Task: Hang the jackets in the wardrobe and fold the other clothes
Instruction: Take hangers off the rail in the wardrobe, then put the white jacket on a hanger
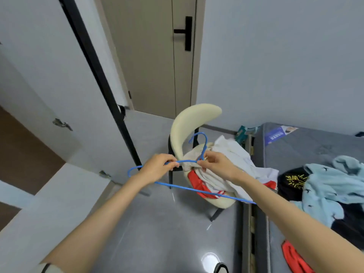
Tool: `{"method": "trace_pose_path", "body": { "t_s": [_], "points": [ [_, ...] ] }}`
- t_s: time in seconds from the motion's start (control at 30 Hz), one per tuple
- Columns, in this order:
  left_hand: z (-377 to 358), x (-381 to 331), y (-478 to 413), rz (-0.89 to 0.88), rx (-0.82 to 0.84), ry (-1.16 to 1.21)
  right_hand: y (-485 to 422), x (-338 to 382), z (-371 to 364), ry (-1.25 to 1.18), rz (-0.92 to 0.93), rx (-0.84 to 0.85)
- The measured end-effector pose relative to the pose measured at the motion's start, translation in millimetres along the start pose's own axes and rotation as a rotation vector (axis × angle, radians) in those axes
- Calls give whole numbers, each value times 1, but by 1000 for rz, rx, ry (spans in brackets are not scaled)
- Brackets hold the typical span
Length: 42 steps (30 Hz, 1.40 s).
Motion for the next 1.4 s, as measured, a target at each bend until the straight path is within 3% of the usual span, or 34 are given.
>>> {"method": "trace_pose_path", "body": {
  "t_s": [0.13,0.3,0.4,0.67,0.9,1.13,1.4],
  "points": [
    [-70,-64,-34,-34,19,-27,42,-71,91,62,-106,-126],
    [-110,-109,-68,-36,-140,7,77,-137,174,124,-245,-273],
    [-132,-116,-93,13,-85,72,83,-160,204,110,-261,-367],
    [-192,-96,-178,87,132,41,38,-242,218,-19,-406,-426],
    [-227,-80,-281,110,237,-7,-25,-322,218,105,-588,-417],
    [-277,-119,-344,42,390,-52,-34,-366,262,50,-646,-796],
    [-357,-226,-359,-127,528,-120,77,-410,342,112,-793,-1143]
  ]
}}
Point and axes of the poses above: each hand's wrist, its own y-axis away from the middle knuckle, its own z-axis out of the back of the hand, x = y × z, the point moved 10 cm from there along -y, towards the middle knuckle, and after that the axes turned 15 degrees about z, right-handed, at the moved point
